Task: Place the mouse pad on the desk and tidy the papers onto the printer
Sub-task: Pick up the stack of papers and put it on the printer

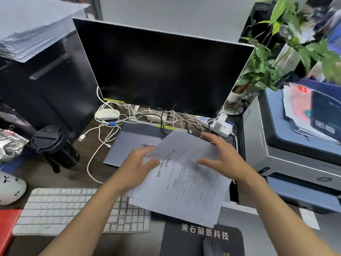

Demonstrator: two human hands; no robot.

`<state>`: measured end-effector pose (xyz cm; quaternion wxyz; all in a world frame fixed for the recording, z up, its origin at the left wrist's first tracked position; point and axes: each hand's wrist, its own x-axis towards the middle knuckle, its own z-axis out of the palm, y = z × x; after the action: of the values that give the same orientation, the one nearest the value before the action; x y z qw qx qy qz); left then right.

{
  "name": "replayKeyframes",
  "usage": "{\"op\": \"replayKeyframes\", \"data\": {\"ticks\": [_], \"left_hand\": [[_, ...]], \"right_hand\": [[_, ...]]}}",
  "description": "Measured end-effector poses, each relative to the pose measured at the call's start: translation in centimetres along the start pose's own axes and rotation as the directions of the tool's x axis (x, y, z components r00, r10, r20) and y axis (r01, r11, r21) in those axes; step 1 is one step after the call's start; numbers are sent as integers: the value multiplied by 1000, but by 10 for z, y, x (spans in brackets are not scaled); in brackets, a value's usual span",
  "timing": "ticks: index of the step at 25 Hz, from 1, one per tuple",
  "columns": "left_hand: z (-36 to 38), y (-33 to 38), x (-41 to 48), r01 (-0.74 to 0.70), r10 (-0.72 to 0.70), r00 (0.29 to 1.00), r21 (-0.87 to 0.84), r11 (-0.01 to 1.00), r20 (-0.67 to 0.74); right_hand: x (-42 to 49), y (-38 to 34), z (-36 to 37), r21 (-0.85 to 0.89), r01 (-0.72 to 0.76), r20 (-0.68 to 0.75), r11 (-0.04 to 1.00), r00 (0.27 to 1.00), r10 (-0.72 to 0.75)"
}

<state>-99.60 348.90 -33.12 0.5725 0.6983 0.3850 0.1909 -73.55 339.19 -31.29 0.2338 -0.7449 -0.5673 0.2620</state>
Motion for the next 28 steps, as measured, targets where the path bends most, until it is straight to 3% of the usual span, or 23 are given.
{"op": "replayKeyframes", "data": {"ticks": [3, 5, 7, 9, 10, 11, 12, 15, 18, 21, 24, 28], "left_hand": [[-9, 41, -5, -7, 16, 994, -86, 996, 106], [-16, 57, -6, 25, 4, 982, -148, 989, 190], [-23, 63, -4, 105, -1, 959, -356, 929, 282], [-27, 61, 0, 235, 160, 880, -701, 674, 448], [-22, 63, 3, 298, 281, 825, -800, 522, 491], [-12, 66, 7, 303, 361, 802, -844, 442, 476], [-1, 73, 9, 262, 362, 822, -857, 444, 439], [62, 105, 9, 9, 186, 957, -667, 745, 221], [125, 150, 2, -96, 177, 974, -455, 885, 139], [167, 190, 13, -146, 195, 976, -371, 917, 99], [215, 229, 43, -95, 138, 982, -293, 951, 130], [295, 270, 99, -65, 76, 996, -178, 982, 54]], "right_hand": [[-4, -15, -46, 79, 34, 141, 996, 989, -45], [-15, -20, -65, 155, 5, 132, 988, 991, -26], [-31, -21, -77, 238, -39, 69, 971, 997, 23], [-51, -17, -85, 377, -93, -44, 922, 992, 118], [-61, -14, -87, 469, -109, -108, 876, 978, 179], [-71, -10, -91, 553, -111, -171, 826, 955, 243], [-78, -5, -91, 625, -104, -220, 774, 927, 302], [-99, 4, -103, 781, -61, -305, 621, 830, 466], [-116, 19, -129, 850, -20, -336, 527, 749, 572], [-126, 48, -165, 826, -51, -378, 561, 688, 620], [-130, 96, -213, 759, -157, -438, 632, 596, 673], [-127, 177, -278, 724, -165, -462, 670, 605, 648]]}}
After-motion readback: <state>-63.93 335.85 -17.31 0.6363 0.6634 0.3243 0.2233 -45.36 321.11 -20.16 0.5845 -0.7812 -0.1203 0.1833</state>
